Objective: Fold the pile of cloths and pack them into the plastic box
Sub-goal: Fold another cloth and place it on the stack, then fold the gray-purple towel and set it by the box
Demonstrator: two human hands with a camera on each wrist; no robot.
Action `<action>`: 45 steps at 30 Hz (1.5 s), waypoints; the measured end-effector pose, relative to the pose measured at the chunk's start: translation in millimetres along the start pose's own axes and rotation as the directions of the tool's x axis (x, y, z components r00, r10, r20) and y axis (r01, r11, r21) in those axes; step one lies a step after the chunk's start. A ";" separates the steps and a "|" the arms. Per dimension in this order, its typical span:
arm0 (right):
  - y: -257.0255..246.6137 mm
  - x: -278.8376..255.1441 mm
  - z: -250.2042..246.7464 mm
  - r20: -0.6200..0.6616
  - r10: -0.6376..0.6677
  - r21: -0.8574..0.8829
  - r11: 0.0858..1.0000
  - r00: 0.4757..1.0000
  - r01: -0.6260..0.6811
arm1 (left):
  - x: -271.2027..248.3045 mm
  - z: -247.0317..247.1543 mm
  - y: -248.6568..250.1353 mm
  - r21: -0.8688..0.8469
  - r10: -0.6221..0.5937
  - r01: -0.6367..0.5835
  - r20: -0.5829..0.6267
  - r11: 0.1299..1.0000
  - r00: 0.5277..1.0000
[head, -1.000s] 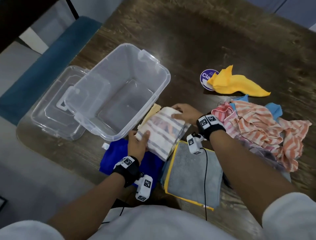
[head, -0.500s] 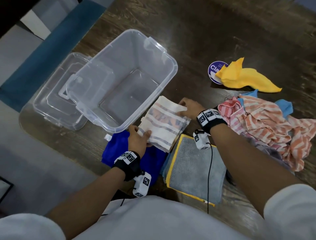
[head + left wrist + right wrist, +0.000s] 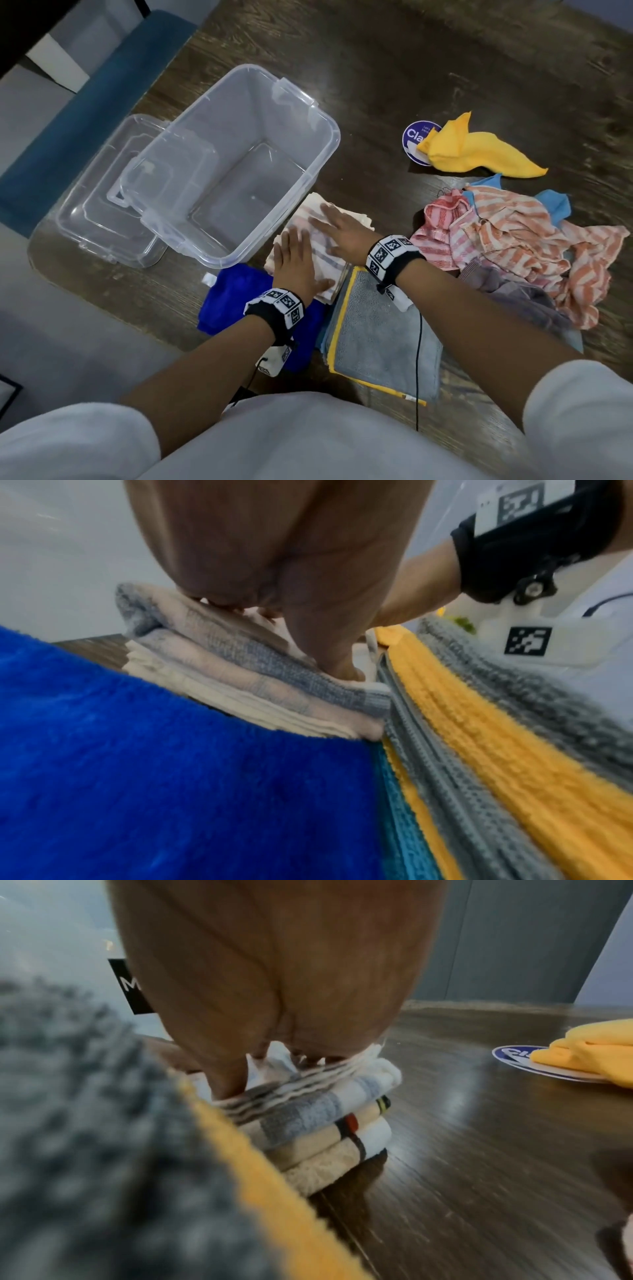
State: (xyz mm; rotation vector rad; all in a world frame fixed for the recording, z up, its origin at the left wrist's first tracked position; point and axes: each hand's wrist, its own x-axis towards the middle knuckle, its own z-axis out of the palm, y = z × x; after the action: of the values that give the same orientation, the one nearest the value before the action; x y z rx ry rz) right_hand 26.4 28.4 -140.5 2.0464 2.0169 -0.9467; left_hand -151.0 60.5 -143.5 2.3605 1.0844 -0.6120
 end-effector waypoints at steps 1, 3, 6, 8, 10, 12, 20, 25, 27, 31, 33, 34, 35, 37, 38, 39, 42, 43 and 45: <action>1.6 1.4 0.9 0.032 0.004 -0.017 1.000 0.999 -0.004 | 2.7 1.8 -1.0 0.010 -0.004 0.004 0.007 1.000 1.000; 1.8 4.4 2.4 0.079 0.021 -0.055 0.998 0.997 -0.017 | 5.6 2.2 -2.0 0.019 -0.013 0.013 0.016 1.000 1.000; 0.2 8.2 8.0 0.093 0.063 -0.088 0.995 0.994 -0.054 | 12.6 3.7 0.1 0.045 -0.037 0.036 0.026 0.998 0.999; -0.7 8.5 10.3 0.086 0.083 -0.104 0.992 0.993 -0.074 | 17.5 7.0 2.5 0.076 -0.065 0.063 0.025 0.995 0.998; -1.9 8.1 10.8 0.072 0.100 -0.121 0.988 0.992 -0.091 | 19.8 9.3 3.8 0.093 -0.080 0.078 0.016 0.993 0.997; -4.7 7.6 8.2 0.075 0.116 -0.137 0.985 0.990 -0.105 | 21.3 8.7 4.7 0.098 -0.087 0.085 0.021 0.992 0.996; -15.5 -26.8 -14.1 0.049 0.165 0.013 0.986 0.985 -0.166 | 13.4 -12.3 14.9 0.187 -0.107 0.088 0.090 0.978 0.990; 6.4 -91.5 -8.6 -0.273 0.320 0.296 0.925 0.907 -0.238 | 0.0 -47.3 60.7 0.281 -0.072 0.048 0.076 0.958 0.995; 20.1 -122.2 0.1 -0.373 0.419 0.385 0.882 0.828 -0.273 | -6.3 -56.2 90.4 0.269 0.083 -0.081 0.004 0.960 0.997; 49.2 -182.3 22.2 -0.342 0.608 0.465 0.772 0.716 -0.434 | -24.7 -40.8 153.6 0.136 0.404 -0.399 -0.016 0.907 0.915; 66.3 -208.2 36.8 -0.269 0.697 0.439 0.703 0.665 -0.560 | -36.2 -19.0 175.3 0.138 0.451 -0.460 0.092 0.877 0.888; 74.8 -220.0 44.4 -0.238 0.727 0.407 0.676 0.644 -0.614 | -40.0 -6.5 181.1 0.148 0.448 -0.465 0.136 0.873 0.884; 82.0 -231.7 51.6 -0.206 0.751 0.379 0.652 0.627 -0.657 | -42.5 6.1 183.9 0.159 0.438 -0.463 0.167 0.872 0.883; 93.9 -254.0 66.9 -0.174 0.789 0.361 0.608 0.590 -0.707 | -43.7 29.4 182.4 0.206 0.412 -0.447 0.192 0.870 0.891; 99.2 -263.6 75.0 -0.187 0.801 0.349 0.596 0.569 -0.724 | -43.2 39.4 179.9 0.241 0.406 -0.441 0.182 0.865 0.896; 103.1 -272.0 82.1 -0.207 0.806 0.331 0.592 0.555 -0.735 | -42.6 46.9 177.4 0.271 0.408 -0.438 0.162 0.857 0.899; 111.6 -287.8 99.0 -0.219 0.811 0.291 0.586 0.543 -0.756 | -39.4 60.0 172.8 0.300 0.429 -0.440 0.104 0.847 0.897; 113.2 -290.0 102.2 -0.216 0.811 0.271 0.585 0.544 -0.764 | -38.2 61.4 172.1 0.296 0.433 -0.442 0.097 0.847 0.896; 113.7 -292.3 103.6 -0.226 0.815 0.226 0.576 0.533 -0.785 | -35.8 63.1 171.4 0.285 0.437 -0.443 0.090 0.850 0.895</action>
State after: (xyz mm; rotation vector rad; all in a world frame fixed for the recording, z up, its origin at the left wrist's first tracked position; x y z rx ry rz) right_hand 120.8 -287.1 -115.6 2.8666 0.8076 -0.5285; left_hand -50.2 -95.7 -134.2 2.7279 0.4221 -0.6602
